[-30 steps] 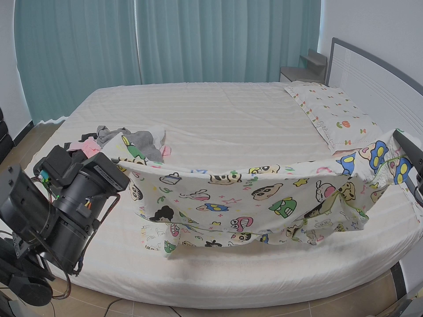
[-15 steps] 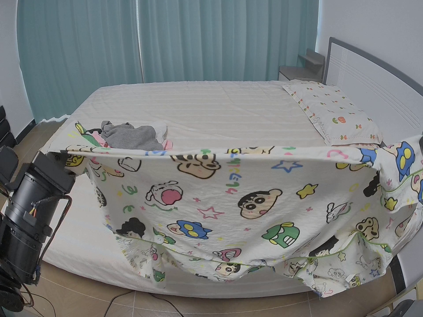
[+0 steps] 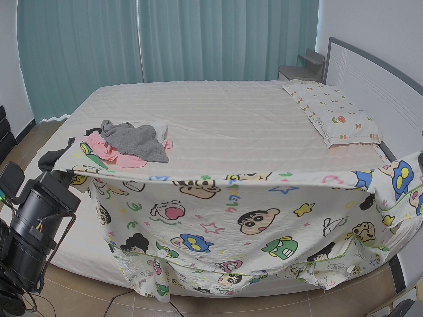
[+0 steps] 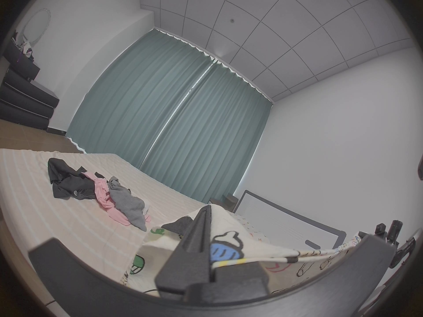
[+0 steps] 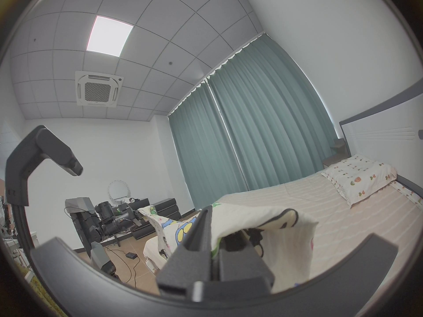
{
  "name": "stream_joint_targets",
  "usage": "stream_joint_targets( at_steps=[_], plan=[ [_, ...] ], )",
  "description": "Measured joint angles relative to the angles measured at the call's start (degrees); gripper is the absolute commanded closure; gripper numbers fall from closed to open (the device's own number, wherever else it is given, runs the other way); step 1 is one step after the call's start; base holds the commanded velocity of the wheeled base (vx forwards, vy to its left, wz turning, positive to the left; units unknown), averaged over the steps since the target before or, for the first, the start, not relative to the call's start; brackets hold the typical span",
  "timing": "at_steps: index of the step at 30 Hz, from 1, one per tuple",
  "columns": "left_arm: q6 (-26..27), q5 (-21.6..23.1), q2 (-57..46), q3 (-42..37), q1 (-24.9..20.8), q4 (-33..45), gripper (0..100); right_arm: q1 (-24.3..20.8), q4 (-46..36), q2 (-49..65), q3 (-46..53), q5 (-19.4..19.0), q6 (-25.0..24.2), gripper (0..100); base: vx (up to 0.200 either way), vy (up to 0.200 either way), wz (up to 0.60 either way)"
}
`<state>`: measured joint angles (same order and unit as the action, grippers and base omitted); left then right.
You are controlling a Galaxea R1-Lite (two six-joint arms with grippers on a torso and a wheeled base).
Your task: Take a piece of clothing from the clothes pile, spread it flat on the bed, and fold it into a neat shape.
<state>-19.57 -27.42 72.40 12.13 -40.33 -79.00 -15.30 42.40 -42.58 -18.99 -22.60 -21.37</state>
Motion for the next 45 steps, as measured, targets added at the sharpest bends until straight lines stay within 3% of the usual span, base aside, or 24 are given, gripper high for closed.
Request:
stream_joint_targets(
  at_steps=[3, 10, 16, 21, 30, 39, 45],
  plan=[
    [0.09, 0.10, -1.71, 0.63, -1.15, 0.04, 100, 0.00, -0.06, 2.06, -0.99, -2.85, -0.61, 100, 0.000, 0.000, 0.00],
    [0.50, 0.18, -6.33, 1.17, -4.16, 0.15, 100, -0.11, -0.20, 4.90, -3.02, -5.25, -1.49, 100, 0.000, 0.000, 0.00],
    [1.83, 0.27, -9.89, 1.71, -4.60, 1.38, 100, -0.10, -0.15, 6.39, -6.33, -7.53, -6.44, 100, 0.000, 0.000, 0.00],
    [3.04, 0.35, -11.79, 1.82, -4.66, 4.28, 100, 0.23, -0.20, 5.90, -7.18, -7.97, -7.17, 100, 0.000, 0.000, 0.00],
    [2.68, 0.33, -11.54, 0.51, -4.44, 11.85, 100, 3.25, -0.17, 2.06, -5.23, -7.72, -6.95, 100, 0.000, 0.000, 0.00],
    [1.37, 0.43, -5.64, 0.95, -0.85, 12.52, 100, 8.89, 0.11, -5.35, -3.33, -7.89, -4.90, 100, 0.000, 0.000, 0.00],
    [-2.40, 0.90, 1.24, 4.86, 1.19, 12.51, 100, 11.42, 0.43, -11.06, -3.00, -7.80, -1.29, 100, 0.000, 0.000, 0.00]
  ],
)
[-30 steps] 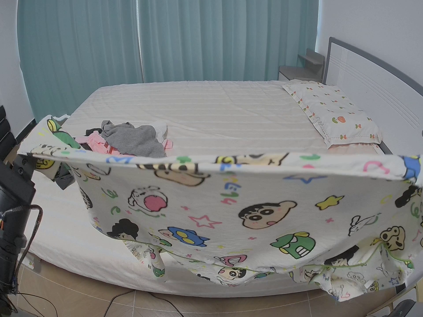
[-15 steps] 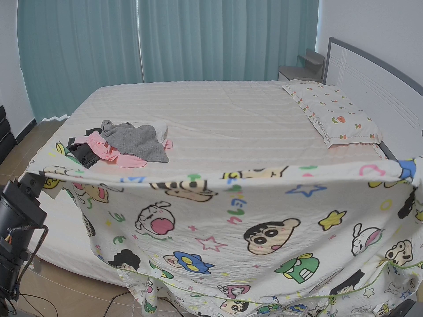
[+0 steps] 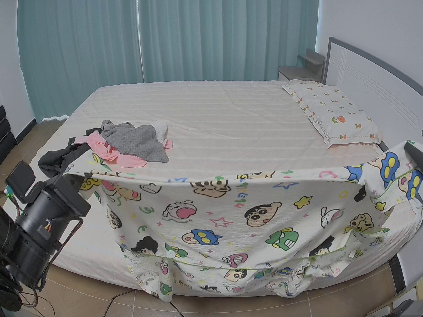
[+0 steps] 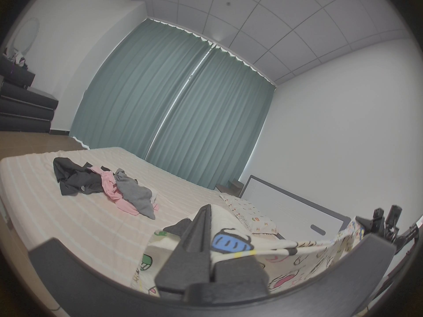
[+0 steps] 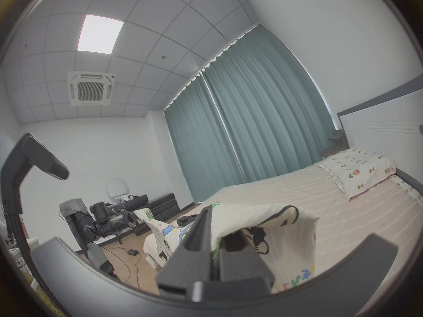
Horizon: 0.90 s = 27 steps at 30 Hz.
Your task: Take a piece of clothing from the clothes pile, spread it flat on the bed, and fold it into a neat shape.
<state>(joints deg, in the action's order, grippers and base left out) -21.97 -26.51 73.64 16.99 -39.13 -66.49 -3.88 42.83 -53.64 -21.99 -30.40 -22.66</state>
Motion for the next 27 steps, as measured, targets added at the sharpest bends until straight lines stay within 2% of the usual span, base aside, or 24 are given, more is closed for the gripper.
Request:
stream_joint_targets(
  at_steps=[5, 13, 17, 23, 27],
  plan=[
    [-1.38, 2.32, 6.60, 4.23, 2.19, -0.02, 100, 1.62, 1.46, -4.83, -0.20, 0.05, 1.37, 100, 0.000, 0.000, 0.00],
    [-5.18, 3.94, 15.21, 10.75, 4.79, -0.65, 100, 2.76, 11.40, -13.49, -0.39, 0.11, 1.27, 100, 0.000, 0.000, 0.00],
    [-5.81, 4.29, 17.53, 11.86, 5.23, -0.66, 100, 3.08, 13.69, -16.97, -0.74, 0.11, 1.21, 100, 0.000, 0.000, 0.00],
    [-5.67, 4.27, 22.09, 13.48, 5.89, -0.57, 100, 3.22, 17.03, -21.83, -1.10, 0.13, 1.27, 100, 0.200, 0.000, 0.00],
    [-5.91, 4.27, 24.42, 14.37, 6.23, -0.68, 100, 3.25, 19.53, -24.33, -1.13, 0.22, 1.29, 100, 0.000, 0.000, 0.00]
  ],
)
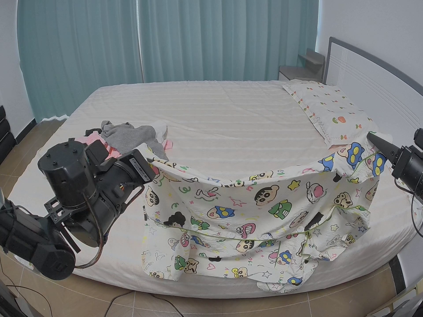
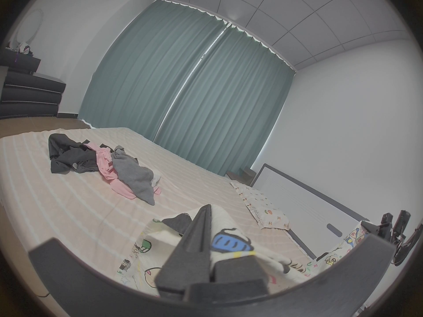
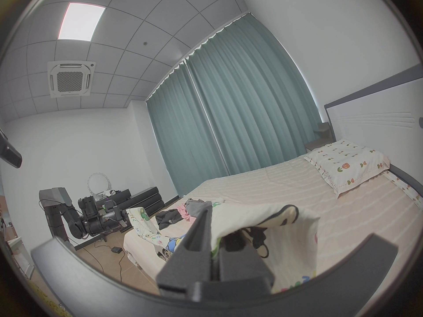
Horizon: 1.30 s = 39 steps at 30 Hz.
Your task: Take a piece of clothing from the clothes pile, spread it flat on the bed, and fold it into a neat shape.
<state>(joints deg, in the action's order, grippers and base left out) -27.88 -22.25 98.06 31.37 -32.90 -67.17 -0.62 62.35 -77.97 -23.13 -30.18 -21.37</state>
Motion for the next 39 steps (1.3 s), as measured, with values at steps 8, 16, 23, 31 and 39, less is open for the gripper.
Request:
stream_joint_targets(
  at_steps=[8, 16, 23, 31, 39],
  plan=[
    [0.00, 0.00, 1.68, 0.52, 0.27, -0.13, 100, 0.11, 0.29, -2.34, 0.01, 0.00, 0.16, 100, 0.000, 0.000, 0.00],
    [0.07, 0.06, 3.40, 1.90, 0.88, -0.16, 100, 0.07, 0.32, -3.39, -0.88, -0.02, 0.18, 100, 0.200, 0.000, 0.00],
    [0.00, 0.02, 6.60, 3.94, 1.40, -0.13, 100, 0.11, 1.01, -4.99, -1.95, -0.04, 0.27, 100, 0.200, 0.000, 0.00],
    [0.00, -0.05, 10.09, 5.64, 1.66, -0.13, 100, 0.11, 3.28, -7.47, -2.08, 0.02, 0.24, 100, 0.200, 0.000, 0.00],
    [0.13, -0.11, 18.07, 9.67, 2.28, -0.05, 100, 0.52, 6.38, -13.42, -1.99, 0.09, 0.27, 100, 0.100, 0.000, 0.00]
  ],
)
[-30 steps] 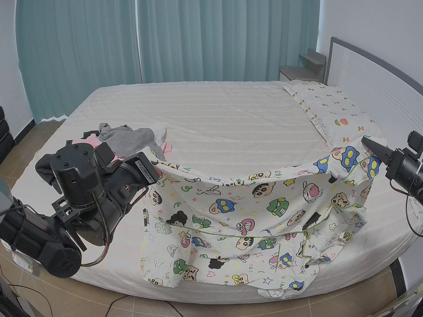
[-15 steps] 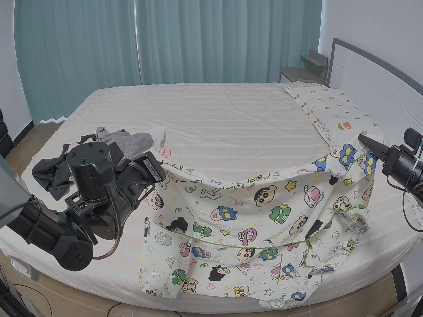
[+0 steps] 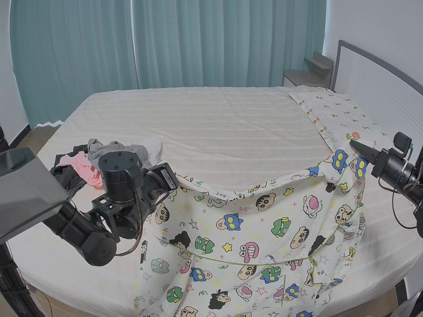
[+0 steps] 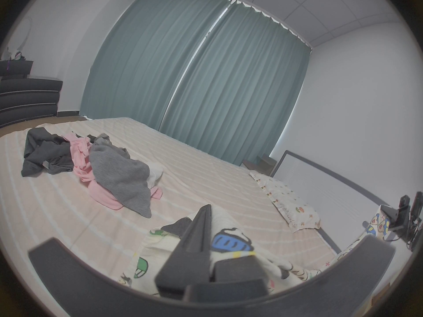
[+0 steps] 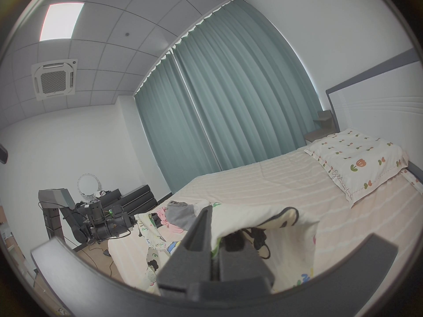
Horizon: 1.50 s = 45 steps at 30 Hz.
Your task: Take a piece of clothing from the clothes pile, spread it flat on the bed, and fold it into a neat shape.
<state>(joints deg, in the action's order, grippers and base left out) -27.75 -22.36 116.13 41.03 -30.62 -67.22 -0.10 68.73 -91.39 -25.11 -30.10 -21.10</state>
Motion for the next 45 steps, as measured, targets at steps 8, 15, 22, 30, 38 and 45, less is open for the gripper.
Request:
stream_joint_targets(
  at_steps=[8, 15, 22, 30, 38, 45],
  plan=[
    [0.99, -0.33, 11.54, 9.46, 2.12, 1.40, 100, 1.11, 8.68, -11.53, -1.04, 1.50, -0.07, 100, 0.000, 0.000, 0.00],
    [2.10, -2.02, 21.44, 21.66, 3.97, 5.53, 100, 1.52, 16.71, -26.19, -5.32, 5.94, -0.22, 100, 0.000, 0.000, 0.00],
    [3.52, -6.38, 30.26, 35.73, 6.57, 10.78, 100, 0.80, 18.83, -38.38, -14.28, 8.73, -0.49, 100, 0.000, 0.000, 0.00],
    [4.27, -8.31, 37.77, 44.57, 8.66, 16.47, 0, -0.84, 14.59, -49.21, -26.59, 10.89, -0.88, 0, 0.000, 0.000, 0.00],
    [4.38, -10.09, 42.41, 52.37, 11.23, 19.81, 0, -2.02, 10.97, -54.99, -35.57, 19.02, -9.55, 0, 0.000, 0.000, 0.00],
    [4.40, -10.42, 43.54, 53.86, 14.18, 20.18, 0, -0.11, 7.83, -57.76, -40.09, 21.76, -12.97, 0, 0.000, 0.000, 0.00]
  ],
)
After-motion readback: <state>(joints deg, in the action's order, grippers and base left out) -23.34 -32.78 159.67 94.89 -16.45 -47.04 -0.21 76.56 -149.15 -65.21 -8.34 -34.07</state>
